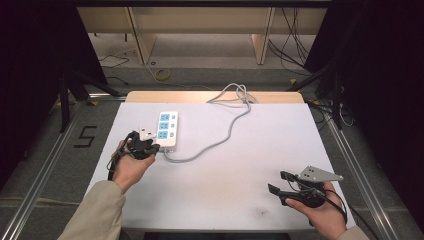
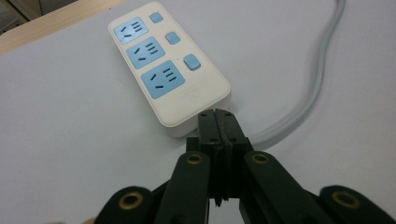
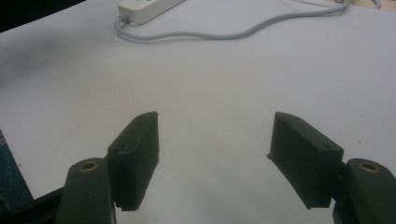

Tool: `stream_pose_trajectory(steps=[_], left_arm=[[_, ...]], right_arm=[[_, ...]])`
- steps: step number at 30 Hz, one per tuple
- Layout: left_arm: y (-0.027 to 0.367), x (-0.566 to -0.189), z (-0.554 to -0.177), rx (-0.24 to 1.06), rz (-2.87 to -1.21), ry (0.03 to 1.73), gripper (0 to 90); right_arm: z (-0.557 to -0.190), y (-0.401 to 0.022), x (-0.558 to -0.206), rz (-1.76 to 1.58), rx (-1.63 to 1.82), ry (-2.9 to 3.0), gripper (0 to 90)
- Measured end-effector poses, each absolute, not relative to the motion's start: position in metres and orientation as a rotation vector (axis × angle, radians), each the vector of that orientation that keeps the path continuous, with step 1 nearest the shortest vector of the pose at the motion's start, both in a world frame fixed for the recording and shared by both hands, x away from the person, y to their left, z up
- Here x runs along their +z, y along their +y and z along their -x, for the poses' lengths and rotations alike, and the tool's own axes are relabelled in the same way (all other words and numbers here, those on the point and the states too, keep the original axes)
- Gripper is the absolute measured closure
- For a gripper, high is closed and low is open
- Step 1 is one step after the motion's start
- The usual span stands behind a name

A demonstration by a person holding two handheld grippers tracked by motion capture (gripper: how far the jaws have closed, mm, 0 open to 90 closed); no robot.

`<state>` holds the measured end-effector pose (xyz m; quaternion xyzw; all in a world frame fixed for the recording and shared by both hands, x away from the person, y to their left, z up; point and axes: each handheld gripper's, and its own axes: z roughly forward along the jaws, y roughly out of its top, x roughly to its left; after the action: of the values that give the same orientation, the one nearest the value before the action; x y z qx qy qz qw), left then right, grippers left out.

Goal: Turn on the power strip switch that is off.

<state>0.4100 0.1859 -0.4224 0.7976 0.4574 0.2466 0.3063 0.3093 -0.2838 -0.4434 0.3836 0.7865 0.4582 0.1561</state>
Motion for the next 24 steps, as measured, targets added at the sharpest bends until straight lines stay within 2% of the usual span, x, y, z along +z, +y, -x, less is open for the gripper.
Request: stream_pose_trajectory(steps=[24], left_arm=[[0.182, -0.419, -0.427, 0.658, -2.100, 1.236, 90.0]], right_arm=[[-0.310, -0.284, -0.444, -1.098, 1.308, 2.258, 33.1]])
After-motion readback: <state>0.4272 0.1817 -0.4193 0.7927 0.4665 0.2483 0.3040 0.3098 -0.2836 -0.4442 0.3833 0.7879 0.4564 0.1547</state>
